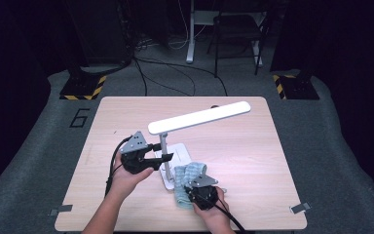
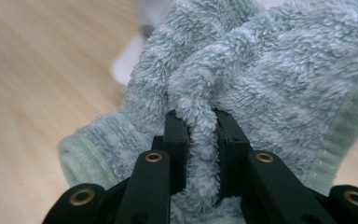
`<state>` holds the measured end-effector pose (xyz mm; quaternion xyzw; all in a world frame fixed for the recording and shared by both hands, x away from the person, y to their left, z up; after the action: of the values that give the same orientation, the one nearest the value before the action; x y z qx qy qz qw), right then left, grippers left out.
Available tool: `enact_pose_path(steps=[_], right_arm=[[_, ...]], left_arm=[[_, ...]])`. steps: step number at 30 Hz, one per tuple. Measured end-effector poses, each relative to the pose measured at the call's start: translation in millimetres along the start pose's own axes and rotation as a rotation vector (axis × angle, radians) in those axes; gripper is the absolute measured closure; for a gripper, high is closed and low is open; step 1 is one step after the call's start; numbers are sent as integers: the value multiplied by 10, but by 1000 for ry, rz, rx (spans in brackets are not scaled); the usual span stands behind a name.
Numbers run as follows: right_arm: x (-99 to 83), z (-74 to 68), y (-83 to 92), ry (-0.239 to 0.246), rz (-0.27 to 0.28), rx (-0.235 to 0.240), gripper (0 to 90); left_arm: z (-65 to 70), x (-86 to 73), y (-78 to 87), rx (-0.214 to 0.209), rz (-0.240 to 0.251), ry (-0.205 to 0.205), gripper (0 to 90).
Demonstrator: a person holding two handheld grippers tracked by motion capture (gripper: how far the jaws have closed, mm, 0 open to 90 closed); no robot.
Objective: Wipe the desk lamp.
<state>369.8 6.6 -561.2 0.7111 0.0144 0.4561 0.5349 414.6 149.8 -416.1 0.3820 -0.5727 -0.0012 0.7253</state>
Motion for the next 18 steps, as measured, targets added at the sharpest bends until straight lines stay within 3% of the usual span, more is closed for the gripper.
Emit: enact_pose_path(steps=[3, 7, 8, 11, 14, 18], right_arm=[[63, -213, -47, 55, -6, 51, 768], [118, -377, -82, 63, -8, 76, 764], [127, -361, -88, 90, -3, 71, 764], [112, -325, -79, 90, -23, 85, 767], [99, -237, -68, 96, -27, 59, 768], [55, -53, -29, 51, -32, 37, 768]], left_arm=[[-1, -1, -4, -2, -2, 2, 515], [1, -13, 0, -7, -7, 3, 514], [2, -14, -2, -6, -4, 8, 515], [-6, -18, 6, -4, -11, -5, 516], [-5, -17, 7, 5, -13, -1, 517], [-3, -15, 2, 9, -15, -3, 519]])
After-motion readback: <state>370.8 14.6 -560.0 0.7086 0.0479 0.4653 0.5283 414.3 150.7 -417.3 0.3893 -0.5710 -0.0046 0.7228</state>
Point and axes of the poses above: each handheld gripper's, and its own axes: y roughly backward along the jaws, x roughly out of its top, z roughly to its right, the point moved 7 cm from there along -y, roughly forward along the jaws, and after that the axes turned 11 degrees about -z, right-handed, at the moved point
